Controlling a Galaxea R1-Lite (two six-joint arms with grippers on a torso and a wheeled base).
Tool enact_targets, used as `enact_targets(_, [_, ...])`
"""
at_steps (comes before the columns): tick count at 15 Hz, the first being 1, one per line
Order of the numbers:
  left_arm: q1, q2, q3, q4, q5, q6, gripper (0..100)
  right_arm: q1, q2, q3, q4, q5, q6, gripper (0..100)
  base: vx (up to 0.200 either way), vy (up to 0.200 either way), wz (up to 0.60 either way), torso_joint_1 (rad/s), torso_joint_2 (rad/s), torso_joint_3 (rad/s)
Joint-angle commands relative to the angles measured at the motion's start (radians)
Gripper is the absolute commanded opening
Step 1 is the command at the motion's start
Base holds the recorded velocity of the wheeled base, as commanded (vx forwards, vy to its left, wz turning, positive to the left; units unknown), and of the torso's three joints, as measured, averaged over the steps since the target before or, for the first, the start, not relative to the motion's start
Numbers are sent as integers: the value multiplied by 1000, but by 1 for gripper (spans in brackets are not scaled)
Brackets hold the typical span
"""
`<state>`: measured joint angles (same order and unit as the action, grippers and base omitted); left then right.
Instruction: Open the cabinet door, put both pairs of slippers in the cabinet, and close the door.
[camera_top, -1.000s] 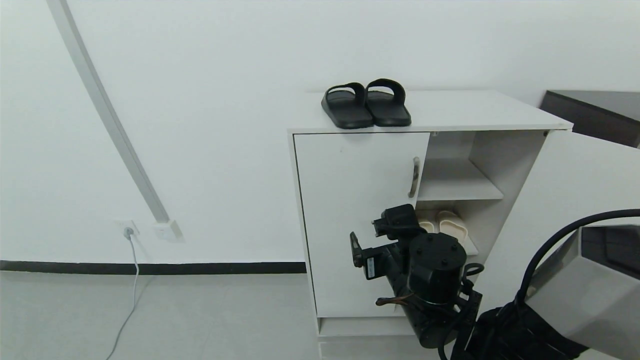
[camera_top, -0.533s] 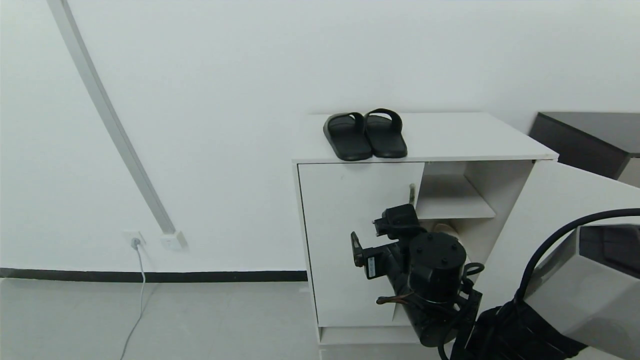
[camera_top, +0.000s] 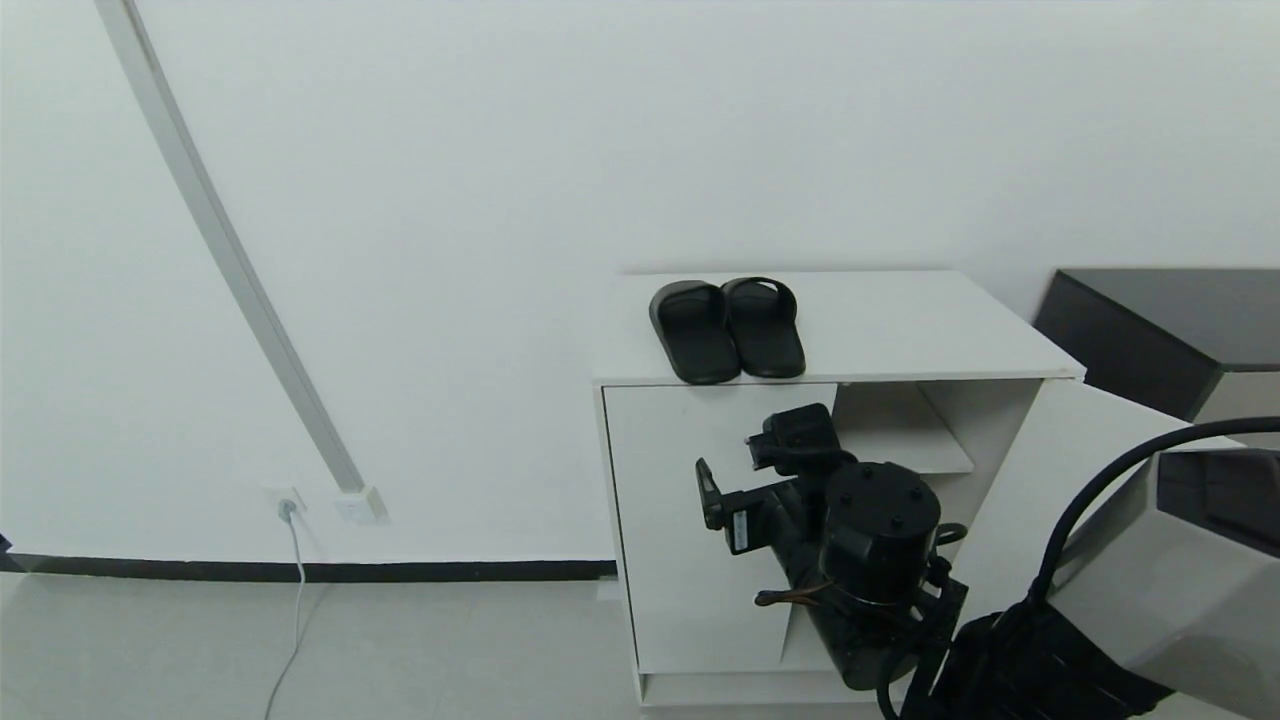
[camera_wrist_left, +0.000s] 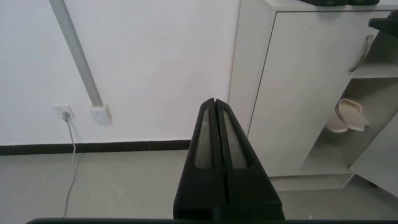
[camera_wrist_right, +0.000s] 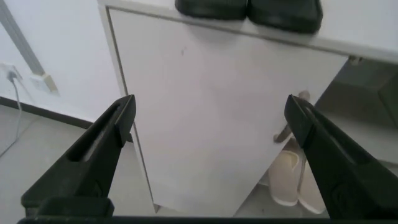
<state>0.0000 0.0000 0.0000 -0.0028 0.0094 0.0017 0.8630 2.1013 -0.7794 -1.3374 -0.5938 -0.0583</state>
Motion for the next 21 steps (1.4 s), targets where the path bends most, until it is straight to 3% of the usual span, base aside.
enact_targets(1, [0,2,0,0,1,0,0,-12,5,0,-3,6,-11,100,0,0,0,246,-579,-320])
enact_targets(6, [0,0,0,0,1,4,0,-28,-38,-31,4,14,-66,100,0,0,0,215,-499,-275])
enact_targets(9, [0,2,0,0,1,6,0,-24,-96,-141,228,12,2,100,0,0,0,15,-30,-19])
enact_targets(11, [0,2,0,0,1,6,0,-22,-141,-219,455,2,104,100,0,0,0,0,0,0])
enact_targets(13, [0,2,0,0,1,6,0,-22,-158,-259,551,-18,164,100,0,0,0,0,0,0])
enact_targets(21, [0,2,0,0,1,6,0,-36,-122,-271,551,-43,172,100,175,0,0,3,-3,1])
